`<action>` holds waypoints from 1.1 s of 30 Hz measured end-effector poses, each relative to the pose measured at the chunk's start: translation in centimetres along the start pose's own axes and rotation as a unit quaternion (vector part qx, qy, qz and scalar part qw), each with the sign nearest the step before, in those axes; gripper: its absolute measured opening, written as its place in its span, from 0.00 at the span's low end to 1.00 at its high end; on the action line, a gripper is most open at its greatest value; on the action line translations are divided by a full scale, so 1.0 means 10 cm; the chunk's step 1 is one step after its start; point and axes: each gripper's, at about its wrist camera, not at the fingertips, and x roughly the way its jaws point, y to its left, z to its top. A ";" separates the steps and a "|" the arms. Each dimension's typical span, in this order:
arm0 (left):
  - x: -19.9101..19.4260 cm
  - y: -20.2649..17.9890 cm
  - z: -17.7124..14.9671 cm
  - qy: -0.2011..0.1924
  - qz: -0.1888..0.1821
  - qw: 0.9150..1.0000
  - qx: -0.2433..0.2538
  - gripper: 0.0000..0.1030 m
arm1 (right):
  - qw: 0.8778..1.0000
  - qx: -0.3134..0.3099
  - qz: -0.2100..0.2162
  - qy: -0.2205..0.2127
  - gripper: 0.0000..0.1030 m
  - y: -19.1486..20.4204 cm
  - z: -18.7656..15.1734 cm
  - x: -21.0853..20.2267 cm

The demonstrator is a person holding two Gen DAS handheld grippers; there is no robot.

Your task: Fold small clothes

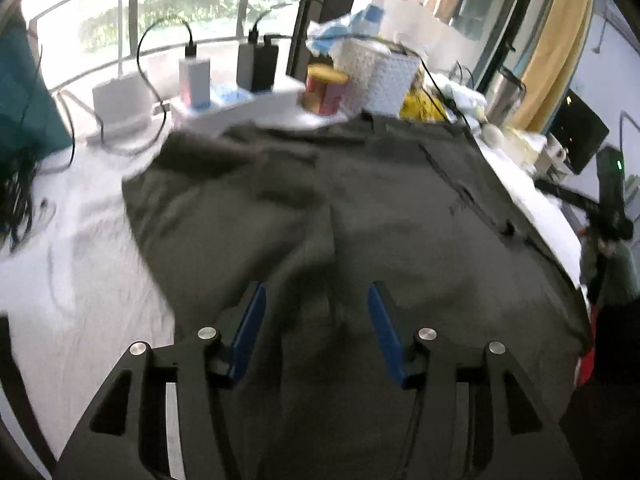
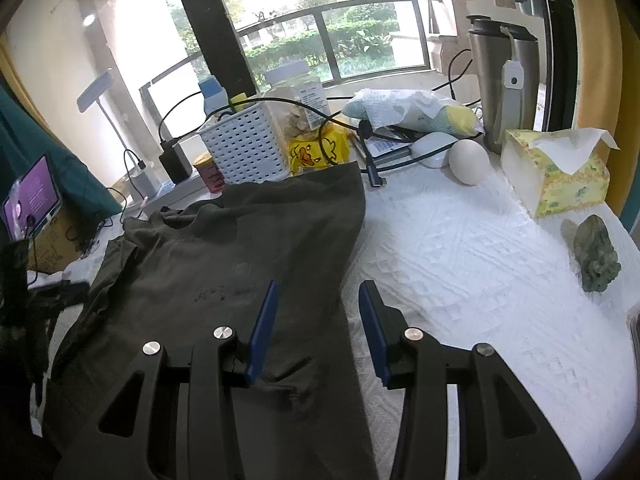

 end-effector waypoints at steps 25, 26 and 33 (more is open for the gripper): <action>-0.29 0.36 -0.03 -0.036 0.007 0.999 -0.033 0.46 | 1.000 -0.009 -0.001 0.001 0.41 0.20 -0.03 -0.02; -0.29 0.47 0.02 -0.043 0.023 0.998 -0.047 0.46 | 1.000 -0.010 0.000 0.001 0.41 0.20 -0.02 -0.01; 0.07 1.05 0.35 -0.050 0.083 0.991 -0.097 0.46 | 1.000 -0.011 0.001 0.006 0.41 0.22 0.00 0.05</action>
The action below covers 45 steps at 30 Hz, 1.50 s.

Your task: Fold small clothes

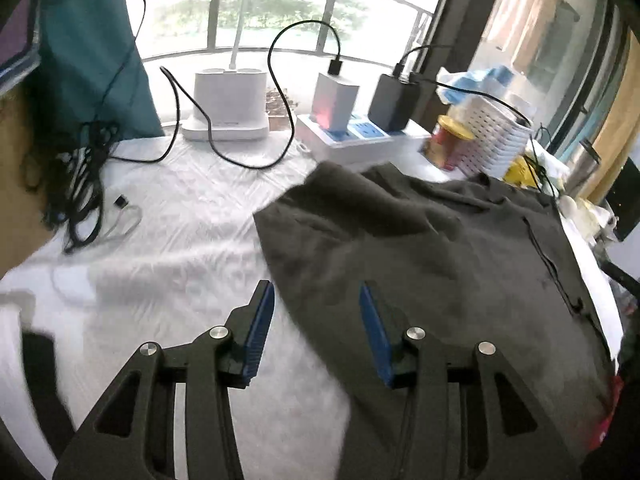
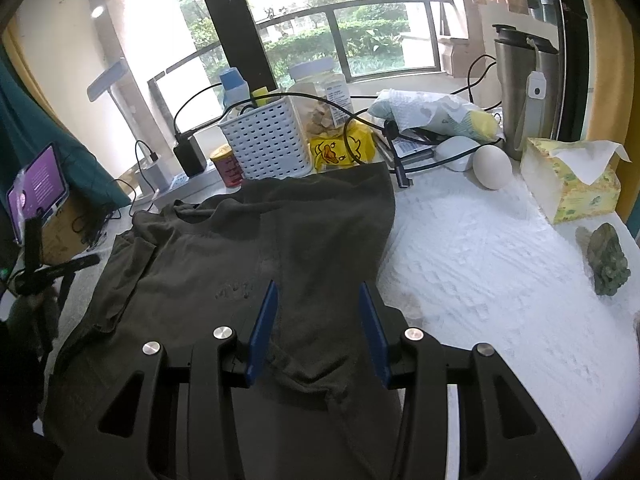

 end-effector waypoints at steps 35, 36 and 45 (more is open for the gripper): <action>-0.34 -0.15 -0.68 0.057 -0.019 0.998 -0.010 0.39 | 0.996 0.013 -0.068 0.051 0.41 -0.30 -0.29 0.05; -0.35 -0.18 -0.73 0.062 -0.016 0.998 -0.007 0.39 | 0.996 0.017 -0.071 0.055 0.41 -0.34 -0.32 0.06; -0.42 -0.45 -0.91 0.054 0.016 0.997 0.052 0.35 | 0.993 -0.027 -0.085 0.079 0.41 -0.17 -0.35 0.21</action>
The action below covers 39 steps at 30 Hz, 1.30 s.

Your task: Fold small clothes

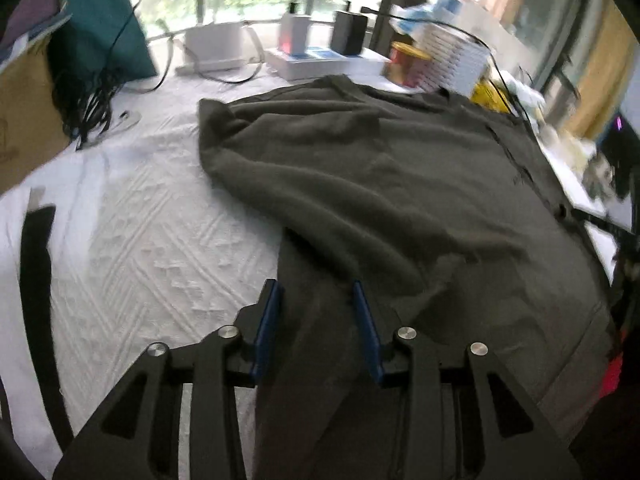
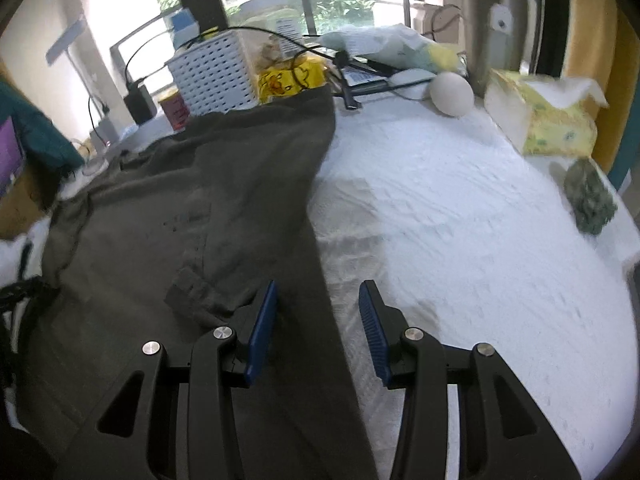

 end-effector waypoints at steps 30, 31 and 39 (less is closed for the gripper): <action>0.01 -0.45 0.10 -0.021 0.046 0.995 0.088 0.24 | 0.987 -0.140 -0.069 -0.035 0.81 0.58 0.14 -0.02; -0.01 -0.46 0.09 -0.020 0.043 0.995 0.092 0.26 | 0.988 -0.131 -0.068 -0.037 0.81 0.54 0.15 -0.04; -0.26 -0.48 0.09 -0.043 0.045 0.992 0.106 0.27 | 0.988 -0.134 -0.075 -0.008 0.82 0.48 0.13 0.07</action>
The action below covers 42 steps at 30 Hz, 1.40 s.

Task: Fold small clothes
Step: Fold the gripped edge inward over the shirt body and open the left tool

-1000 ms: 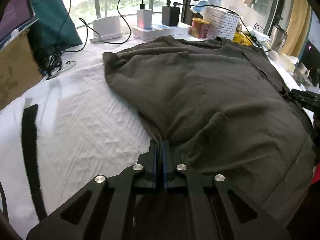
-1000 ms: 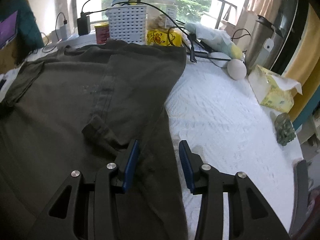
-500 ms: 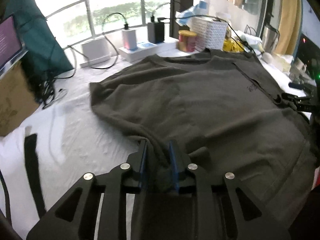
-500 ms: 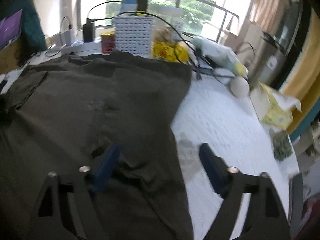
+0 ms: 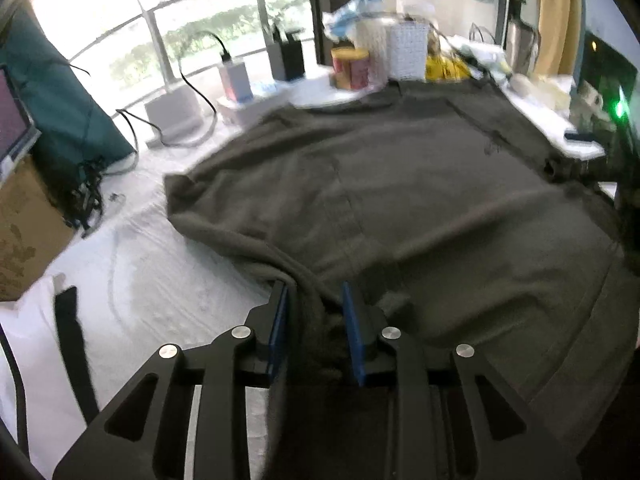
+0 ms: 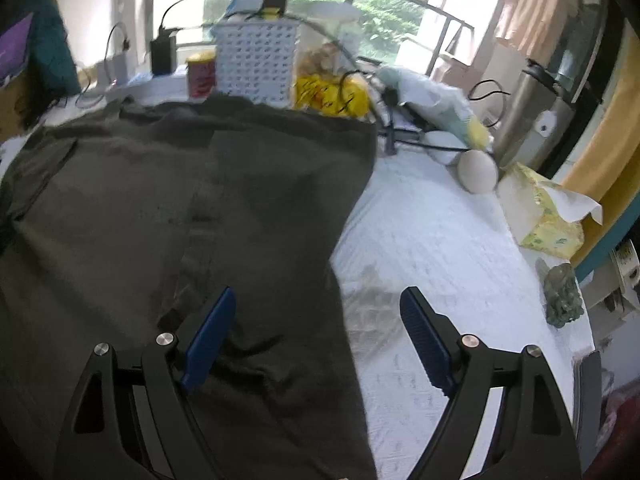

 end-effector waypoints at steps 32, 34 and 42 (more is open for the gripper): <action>-0.27 0.10 0.13 -0.053 0.071 0.996 -0.020 0.29 | 1.000 0.010 0.013 -0.010 0.86 -0.02 -0.20 -0.25; -0.08 0.03 0.13 -0.027 0.059 0.998 -0.008 0.29 | 1.000 0.009 0.013 -0.011 0.86 -0.02 -0.19 -0.25; 0.20 -0.30 -0.10 0.027 0.030 0.998 0.047 0.29 | 1.000 0.021 0.003 -0.011 0.86 -0.04 -0.16 -0.18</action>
